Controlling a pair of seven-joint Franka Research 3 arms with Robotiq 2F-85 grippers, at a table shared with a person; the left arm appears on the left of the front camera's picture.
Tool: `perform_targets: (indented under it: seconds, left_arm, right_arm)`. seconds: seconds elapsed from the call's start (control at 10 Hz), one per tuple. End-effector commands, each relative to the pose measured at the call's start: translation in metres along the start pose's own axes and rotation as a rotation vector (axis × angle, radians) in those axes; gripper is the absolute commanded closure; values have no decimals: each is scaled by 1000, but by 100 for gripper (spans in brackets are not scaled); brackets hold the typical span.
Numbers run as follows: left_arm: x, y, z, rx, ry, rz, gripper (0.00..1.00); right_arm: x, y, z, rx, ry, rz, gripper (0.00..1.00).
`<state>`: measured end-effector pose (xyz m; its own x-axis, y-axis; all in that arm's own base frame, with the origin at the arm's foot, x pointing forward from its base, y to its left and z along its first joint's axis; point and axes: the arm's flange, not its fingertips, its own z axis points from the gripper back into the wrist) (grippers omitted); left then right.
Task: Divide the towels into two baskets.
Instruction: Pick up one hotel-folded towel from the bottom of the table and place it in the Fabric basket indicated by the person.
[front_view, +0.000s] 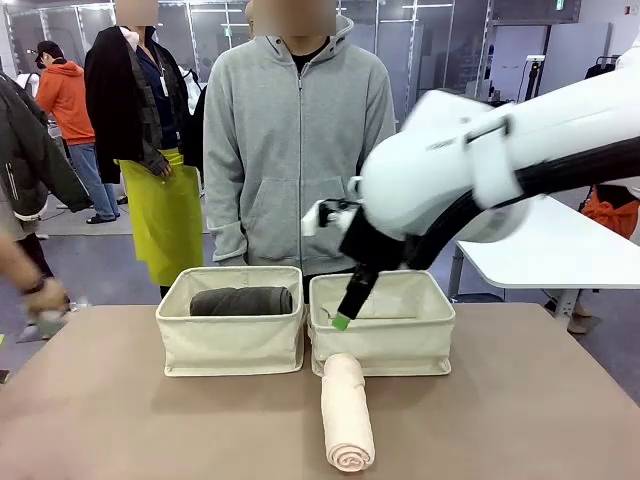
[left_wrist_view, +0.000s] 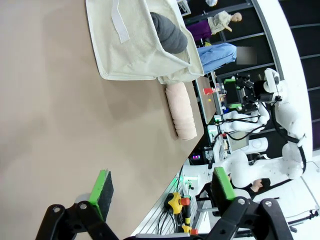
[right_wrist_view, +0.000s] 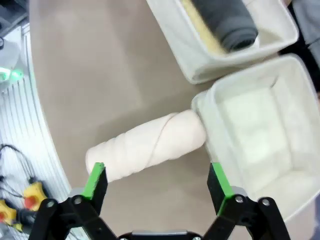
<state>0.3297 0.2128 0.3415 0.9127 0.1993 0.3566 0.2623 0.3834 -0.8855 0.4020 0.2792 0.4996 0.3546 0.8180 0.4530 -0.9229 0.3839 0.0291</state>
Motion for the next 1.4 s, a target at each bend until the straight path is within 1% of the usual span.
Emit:
perform_targets:
  seconds: [0.0, 0.1, 0.3, 0.5, 0.6, 0.7, 0.8, 0.9, 1.0, 1.1, 1.2, 1.3]
  left_arm:
    - [-2, -5, 4, 5, 8, 11, 0]
    - [-2, -5, 4, 5, 8, 11, 0]
    - [-2, -5, 4, 5, 8, 11, 0]
    - [-2, -5, 4, 5, 8, 11, 0]
    - [-2, -5, 4, 5, 8, 11, 0]
    - [-2, -5, 4, 5, 8, 11, 0]
    - [-2, -5, 4, 5, 8, 11, 0]
    - [-2, -5, 4, 5, 8, 11, 0]
    - [-2, -5, 4, 5, 8, 11, 0]
    - [-2, -5, 4, 5, 8, 11, 0]
    - [-2, -5, 4, 5, 8, 11, 0]
    - [-2, -5, 4, 5, 8, 11, 0]
  right_arm:
    - [-58, -4, 28, 124, -186, -170, 0]
    - [-89, -19, 37, 210, -272, -263, 0]
    - [-160, -56, 42, 354, -390, -448, 0]
    - [-226, -67, 39, 412, -561, -540, 0]
    - [-257, -66, 41, 448, -612, -549, 0]
    - [-291, -63, 53, 442, -647, -618, 0]
    - [-325, -59, 64, 406, -681, -735, 0]
    - [-361, -50, 77, 335, -754, -895, 0]
    - [-391, -36, 87, 291, -816, -986, 0]
    - [-418, -19, 92, 279, -824, -1066, 0]
    - [-436, -7, 93, 283, -808, -1154, 0]
    - [-450, 5, 92, 273, -832, -1193, 0]
